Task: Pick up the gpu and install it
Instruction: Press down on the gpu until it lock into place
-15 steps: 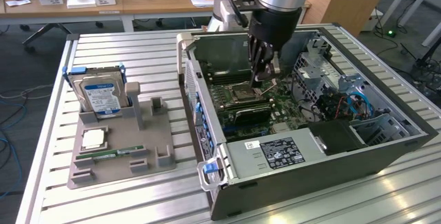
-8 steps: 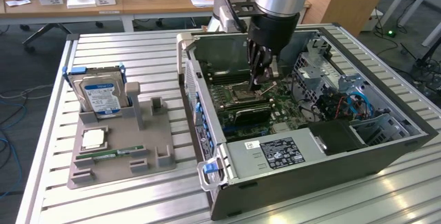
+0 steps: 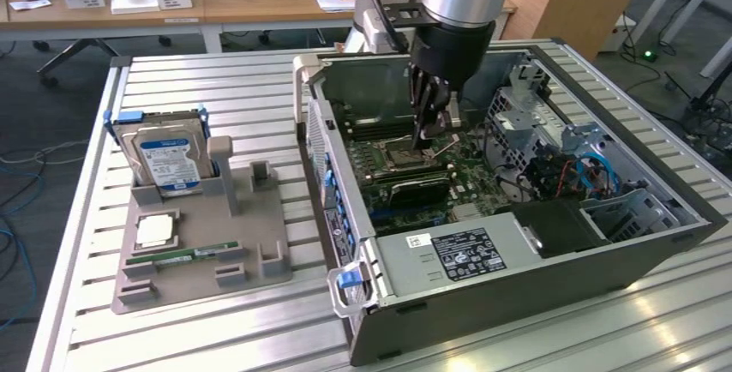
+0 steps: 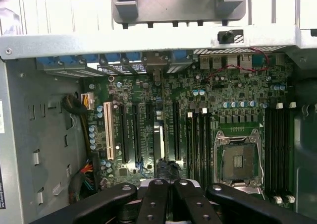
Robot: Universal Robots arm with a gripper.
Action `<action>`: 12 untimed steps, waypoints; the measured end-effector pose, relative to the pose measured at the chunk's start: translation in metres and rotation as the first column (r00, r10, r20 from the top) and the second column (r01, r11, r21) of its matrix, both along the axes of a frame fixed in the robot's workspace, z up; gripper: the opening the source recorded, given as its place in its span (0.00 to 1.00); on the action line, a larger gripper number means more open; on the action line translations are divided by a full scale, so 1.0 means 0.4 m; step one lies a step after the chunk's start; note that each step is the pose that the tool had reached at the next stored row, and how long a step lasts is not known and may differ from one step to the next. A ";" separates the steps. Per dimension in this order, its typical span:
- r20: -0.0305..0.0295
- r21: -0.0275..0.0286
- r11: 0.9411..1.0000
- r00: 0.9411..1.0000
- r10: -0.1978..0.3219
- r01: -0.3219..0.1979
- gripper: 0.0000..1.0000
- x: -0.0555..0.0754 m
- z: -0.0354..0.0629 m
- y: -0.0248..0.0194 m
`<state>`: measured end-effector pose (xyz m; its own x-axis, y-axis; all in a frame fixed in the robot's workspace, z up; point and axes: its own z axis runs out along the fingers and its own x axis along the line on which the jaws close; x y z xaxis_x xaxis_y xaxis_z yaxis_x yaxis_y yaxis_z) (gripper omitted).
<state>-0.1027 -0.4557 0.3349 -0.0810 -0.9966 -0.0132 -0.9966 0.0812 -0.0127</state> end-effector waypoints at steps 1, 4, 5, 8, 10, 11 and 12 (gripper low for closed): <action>0.000 0.000 1.000 1.000 0.000 0.000 0.11 0.000 -0.001 0.001; 0.000 0.000 1.000 1.000 0.000 0.000 0.11 0.000 -0.002 0.005; 0.000 0.000 1.000 1.000 0.000 0.000 0.11 0.000 -0.003 0.006; 0.000 0.000 1.000 1.000 0.000 0.000 0.11 0.000 -0.005 0.008; 0.000 0.000 1.000 1.000 0.000 0.000 0.11 0.000 -0.009 0.008; 0.000 0.000 1.000 1.000 0.000 0.000 0.11 0.000 -0.011 0.009; 0.000 0.000 1.000 1.000 0.000 0.000 0.11 0.000 -0.014 0.009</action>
<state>-0.1026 -0.4523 0.3293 -0.0810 -0.9966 -0.0131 -0.9966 0.0811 -0.0126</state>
